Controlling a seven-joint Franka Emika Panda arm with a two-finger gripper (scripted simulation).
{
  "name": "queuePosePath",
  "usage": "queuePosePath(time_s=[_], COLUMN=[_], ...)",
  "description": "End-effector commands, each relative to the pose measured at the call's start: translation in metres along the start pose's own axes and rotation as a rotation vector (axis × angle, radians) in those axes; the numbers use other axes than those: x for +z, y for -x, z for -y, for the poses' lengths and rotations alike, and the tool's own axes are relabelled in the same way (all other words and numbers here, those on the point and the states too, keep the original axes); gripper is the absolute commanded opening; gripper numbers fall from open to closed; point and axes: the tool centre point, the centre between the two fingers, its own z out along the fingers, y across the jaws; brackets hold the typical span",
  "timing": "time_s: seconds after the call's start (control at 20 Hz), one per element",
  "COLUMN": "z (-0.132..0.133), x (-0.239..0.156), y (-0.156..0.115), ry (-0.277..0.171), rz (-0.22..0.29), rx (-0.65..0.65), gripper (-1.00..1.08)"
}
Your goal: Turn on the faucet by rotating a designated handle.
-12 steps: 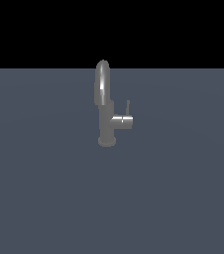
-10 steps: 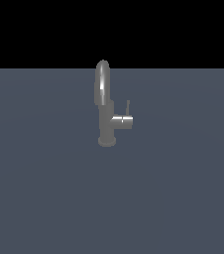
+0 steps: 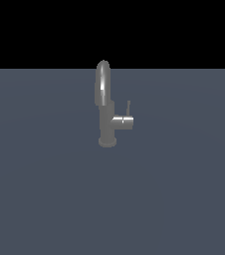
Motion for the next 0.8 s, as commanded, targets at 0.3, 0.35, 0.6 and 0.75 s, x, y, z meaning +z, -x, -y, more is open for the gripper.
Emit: queuePosePath(time_s=[0.3,0.35,0.6,0.75], z=[0.003,0.004,0.005,0.004], x=[0.004,0.004,0.010,0.014], y=[-0.033,-0.039,-0.068,-0.086], ry=[-0.076,-0.088,-0.156,-0.199], rz=[0.076,0.088,0.155,0.197], rx=[0.076,0.089,0.156,0.198], gripper=[-1.00,-1.00,-1.00,-1.00])
